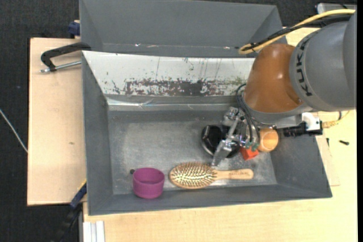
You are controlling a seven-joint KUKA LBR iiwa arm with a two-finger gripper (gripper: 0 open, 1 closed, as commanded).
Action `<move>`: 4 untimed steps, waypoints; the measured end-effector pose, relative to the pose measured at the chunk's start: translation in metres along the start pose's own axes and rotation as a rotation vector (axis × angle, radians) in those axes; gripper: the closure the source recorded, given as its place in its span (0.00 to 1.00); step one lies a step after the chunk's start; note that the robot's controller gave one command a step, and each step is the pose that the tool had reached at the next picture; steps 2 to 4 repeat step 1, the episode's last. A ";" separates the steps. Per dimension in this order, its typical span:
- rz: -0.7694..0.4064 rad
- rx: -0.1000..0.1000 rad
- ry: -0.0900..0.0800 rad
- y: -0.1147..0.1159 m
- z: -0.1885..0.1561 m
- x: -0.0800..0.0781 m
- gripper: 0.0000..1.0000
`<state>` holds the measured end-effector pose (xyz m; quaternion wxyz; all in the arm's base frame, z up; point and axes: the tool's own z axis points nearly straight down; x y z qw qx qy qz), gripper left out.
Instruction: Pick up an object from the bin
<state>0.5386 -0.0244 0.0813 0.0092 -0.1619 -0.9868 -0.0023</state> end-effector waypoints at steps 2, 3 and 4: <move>0.002 -0.001 -0.003 0.001 -0.003 0.000 1.00; 0.002 -0.001 -0.003 0.001 -0.003 0.000 1.00; 0.002 -0.001 -0.003 0.001 -0.003 0.000 1.00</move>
Offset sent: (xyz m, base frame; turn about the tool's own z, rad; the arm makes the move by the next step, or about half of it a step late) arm 0.0000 0.0000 0.0000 0.0000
